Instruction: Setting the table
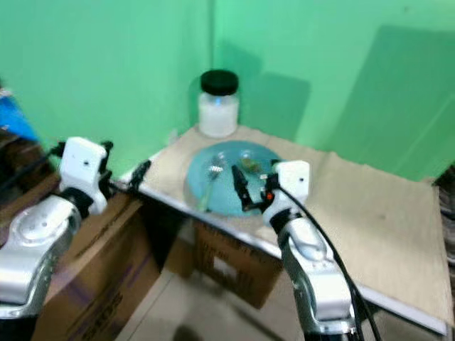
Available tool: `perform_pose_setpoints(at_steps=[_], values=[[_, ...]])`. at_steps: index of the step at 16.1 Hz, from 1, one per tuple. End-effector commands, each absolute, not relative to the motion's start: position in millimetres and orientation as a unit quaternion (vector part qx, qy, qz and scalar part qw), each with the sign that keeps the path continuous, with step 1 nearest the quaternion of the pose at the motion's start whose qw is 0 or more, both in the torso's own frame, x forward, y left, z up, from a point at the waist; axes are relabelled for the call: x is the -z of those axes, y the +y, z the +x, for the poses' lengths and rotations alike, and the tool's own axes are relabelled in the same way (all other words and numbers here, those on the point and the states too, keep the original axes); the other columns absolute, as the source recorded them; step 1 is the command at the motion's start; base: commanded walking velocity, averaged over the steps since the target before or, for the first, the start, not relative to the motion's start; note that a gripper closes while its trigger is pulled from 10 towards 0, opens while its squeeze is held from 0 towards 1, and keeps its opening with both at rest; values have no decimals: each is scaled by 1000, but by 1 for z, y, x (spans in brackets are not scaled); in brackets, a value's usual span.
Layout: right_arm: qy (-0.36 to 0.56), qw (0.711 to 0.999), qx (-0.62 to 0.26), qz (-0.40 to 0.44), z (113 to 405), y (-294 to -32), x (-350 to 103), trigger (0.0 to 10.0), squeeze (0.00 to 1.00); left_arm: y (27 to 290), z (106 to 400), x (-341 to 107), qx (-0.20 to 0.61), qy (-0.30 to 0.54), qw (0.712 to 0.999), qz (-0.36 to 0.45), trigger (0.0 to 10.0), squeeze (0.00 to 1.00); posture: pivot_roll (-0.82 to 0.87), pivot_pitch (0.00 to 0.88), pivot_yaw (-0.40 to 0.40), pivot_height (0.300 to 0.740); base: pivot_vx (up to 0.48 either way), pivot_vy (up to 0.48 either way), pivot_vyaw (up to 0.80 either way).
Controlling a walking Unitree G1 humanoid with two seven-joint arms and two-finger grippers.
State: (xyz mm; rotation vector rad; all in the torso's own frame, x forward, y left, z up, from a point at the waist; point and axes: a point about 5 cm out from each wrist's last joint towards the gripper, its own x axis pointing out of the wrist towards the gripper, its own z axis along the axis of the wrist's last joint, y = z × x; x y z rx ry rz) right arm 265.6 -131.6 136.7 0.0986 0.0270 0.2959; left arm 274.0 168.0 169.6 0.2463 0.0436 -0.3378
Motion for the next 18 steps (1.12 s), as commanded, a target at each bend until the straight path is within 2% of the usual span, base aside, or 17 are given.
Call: perform_pose_setpoints(at_steps=[1, 5, 10, 11, 12, 15, 18], values=[[14, 990, -136, 41, 265, -140, -136, 10000, 1000, 160, 273, -169, 184, 21, 975, 121, 10000, 0, 56, 0, -5, 740, 322, 0, 0], [44, 984, -175, 3, 273, -135, -137, 10000, 1000, 160, 277, -168, 186, 21, 973, 135, 10000, 0, 43, 0, -2, 740, 232, 0, 0], [99, 967, -220, -79, 307, -132, -145, 10000, 1000, 154, 281, -170, 235, 17, 961, 145, 10000, 0, 30, 0, -13, 740, 0, 0, 0], [115, 959, -238, -104, 313, -128, -144, 10000, 718, 152, 281, -170, 253, 20, 955, 152, 10000, 0, 30, 0, -20, 740, 0, 0, 0], [129, 956, -236, -112, 316, -127, -142, 10000, 0, 152, 281, -169, 265, 23, 951, 155, 10000, 0, 30, 0, -22, 740, 0, 0, 0], [187, 945, -227, -147, 331, -129, -130, 10000, 0, 145, 274, -168, 335, 38, 928, 159, 10000, 0, 36, 0, -47, 740, 0, 0, 0], [228, 939, -211, -147, 352, -137, -133, 10000, 0, 145, 267, -164, 376, 61, 910, 165, 10000, 0, 34, 0, -56, 740, 0, 0, 0]])
